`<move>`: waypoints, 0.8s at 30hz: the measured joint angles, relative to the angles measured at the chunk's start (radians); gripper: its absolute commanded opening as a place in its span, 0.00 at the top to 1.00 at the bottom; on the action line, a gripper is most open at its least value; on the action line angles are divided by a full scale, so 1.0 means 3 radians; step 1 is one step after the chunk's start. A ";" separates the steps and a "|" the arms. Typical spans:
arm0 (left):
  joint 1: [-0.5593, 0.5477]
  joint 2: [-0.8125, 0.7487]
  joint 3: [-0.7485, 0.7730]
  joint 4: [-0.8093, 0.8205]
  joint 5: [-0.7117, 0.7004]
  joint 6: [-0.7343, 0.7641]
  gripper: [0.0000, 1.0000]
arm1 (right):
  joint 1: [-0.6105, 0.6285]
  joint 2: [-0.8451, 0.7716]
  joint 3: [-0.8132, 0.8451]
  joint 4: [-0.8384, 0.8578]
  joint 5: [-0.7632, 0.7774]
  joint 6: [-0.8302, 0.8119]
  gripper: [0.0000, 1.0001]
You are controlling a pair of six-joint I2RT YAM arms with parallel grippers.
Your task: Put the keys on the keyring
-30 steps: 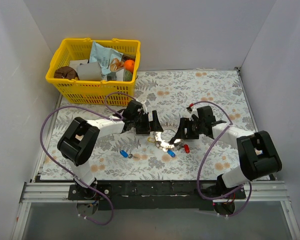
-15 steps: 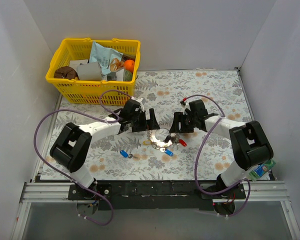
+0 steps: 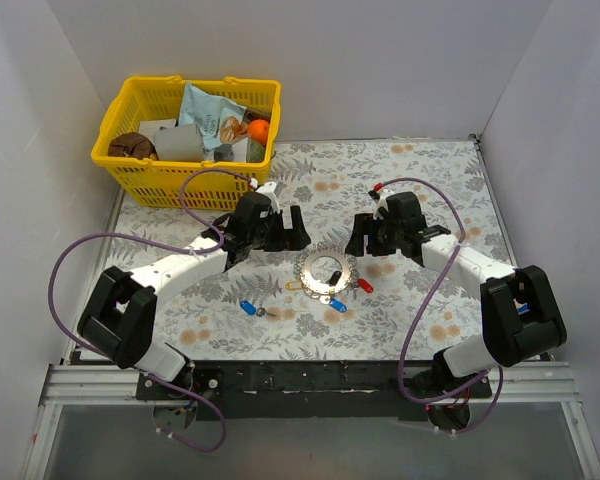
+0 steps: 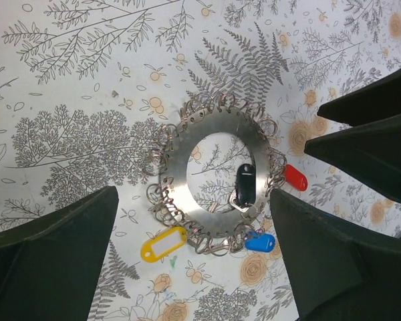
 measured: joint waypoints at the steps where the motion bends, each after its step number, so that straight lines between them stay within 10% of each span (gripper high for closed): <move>1: 0.0000 0.0003 0.0000 -0.0005 -0.0009 0.0010 0.02 | 0.0001 0.0000 0.0004 -0.0006 -0.0001 -0.0010 0.27; 24: 0.0000 0.0057 -0.0043 0.0034 0.0170 0.0134 0.02 | 0.1030 0.0065 0.0045 -0.0008 0.0066 -0.0320 0.30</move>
